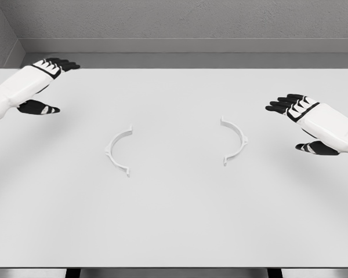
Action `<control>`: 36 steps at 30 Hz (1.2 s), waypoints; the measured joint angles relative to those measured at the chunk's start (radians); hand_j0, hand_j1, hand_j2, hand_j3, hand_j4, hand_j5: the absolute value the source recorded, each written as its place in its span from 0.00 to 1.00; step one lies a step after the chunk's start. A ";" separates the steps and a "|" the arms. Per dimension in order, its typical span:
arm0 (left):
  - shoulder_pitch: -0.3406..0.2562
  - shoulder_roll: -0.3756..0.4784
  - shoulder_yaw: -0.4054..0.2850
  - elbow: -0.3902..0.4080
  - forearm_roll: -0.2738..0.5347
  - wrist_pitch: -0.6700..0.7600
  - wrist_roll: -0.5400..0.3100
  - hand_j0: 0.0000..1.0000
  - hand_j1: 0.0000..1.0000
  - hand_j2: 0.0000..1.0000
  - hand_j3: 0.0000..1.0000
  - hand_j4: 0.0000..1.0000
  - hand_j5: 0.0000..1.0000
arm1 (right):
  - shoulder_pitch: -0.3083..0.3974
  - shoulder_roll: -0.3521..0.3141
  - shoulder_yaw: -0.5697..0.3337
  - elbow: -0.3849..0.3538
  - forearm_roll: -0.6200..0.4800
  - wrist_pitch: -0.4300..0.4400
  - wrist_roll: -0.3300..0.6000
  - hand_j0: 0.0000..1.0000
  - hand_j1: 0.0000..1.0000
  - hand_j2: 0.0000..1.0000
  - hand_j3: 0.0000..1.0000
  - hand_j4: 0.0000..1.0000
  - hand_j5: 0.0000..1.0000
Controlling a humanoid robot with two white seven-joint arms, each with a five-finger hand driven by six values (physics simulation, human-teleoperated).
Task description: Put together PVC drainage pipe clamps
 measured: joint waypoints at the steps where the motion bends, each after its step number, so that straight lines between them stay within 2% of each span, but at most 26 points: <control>1: 0.032 0.006 0.000 -0.015 -0.002 0.000 0.000 1.00 1.00 1.00 1.00 1.00 1.00 | 0.000 0.000 0.000 0.000 0.000 0.000 0.000 1.00 1.00 1.00 1.00 1.00 1.00; 3: 0.040 0.015 0.000 -0.042 -0.003 0.000 0.000 1.00 1.00 1.00 1.00 1.00 1.00 | -0.002 0.003 0.000 -0.001 0.000 0.000 0.000 1.00 1.00 1.00 1.00 1.00 1.00; 6: 0.068 0.020 -0.001 -0.063 -0.005 0.000 0.000 1.00 1.00 1.00 1.00 1.00 1.00 | -0.092 0.030 0.019 0.007 0.004 0.001 0.019 1.00 1.00 1.00 1.00 1.00 1.00; 8: 0.068 0.022 -0.002 -0.070 -0.007 0.000 0.000 1.00 1.00 1.00 1.00 1.00 1.00 | -0.092 0.041 0.038 0.013 0.011 0.000 0.037 1.00 1.00 1.00 1.00 1.00 1.00; 10: 0.071 0.020 -0.008 -0.075 -0.008 0.000 0.000 1.00 1.00 1.00 1.00 1.00 1.00 | -0.225 0.082 0.112 0.070 0.051 0.002 0.061 1.00 1.00 1.00 1.00 1.00 1.00; 12: 0.071 0.016 -0.031 -0.078 -0.009 0.000 -0.001 1.00 1.00 1.00 1.00 1.00 1.00 | -0.242 0.118 0.159 0.106 0.097 0.000 0.075 1.00 1.00 1.00 1.00 1.00 1.00; 15: 0.069 0.012 -0.068 -0.083 -0.012 0.000 -0.001 1.00 1.00 1.00 1.00 1.00 1.00 | -0.317 0.177 0.199 0.169 0.177 0.003 0.081 1.00 1.00 1.00 1.00 1.00 1.00; 18: 0.069 0.011 -0.101 -0.091 -0.024 0.000 -0.001 1.00 1.00 1.00 1.00 1.00 1.00 | -0.327 0.234 0.226 0.220 0.247 0.035 0.080 1.00 1.00 1.00 1.00 1.00 1.00; 23: 0.072 0.011 -0.129 -0.109 -0.030 0.000 -0.001 1.00 1.00 1.00 1.00 1.00 1.00 | -0.322 0.304 0.230 0.273 0.291 0.100 0.064 1.00 1.00 1.00 1.00 1.00 1.00; 30: 0.071 -0.005 -0.153 -0.125 -0.037 0.000 -0.001 1.00 1.00 1.00 1.00 1.00 1.00 | -0.314 0.325 0.161 0.299 0.298 0.118 0.037 1.00 1.00 1.00 1.00 1.00 1.00; 36: 0.069 -0.011 -0.160 -0.125 -0.040 0.000 -0.001 1.00 1.00 1.00 1.00 1.00 1.00 | -0.276 0.327 0.154 0.329 0.299 0.110 0.036 1.00 1.00 1.00 1.00 1.00 1.00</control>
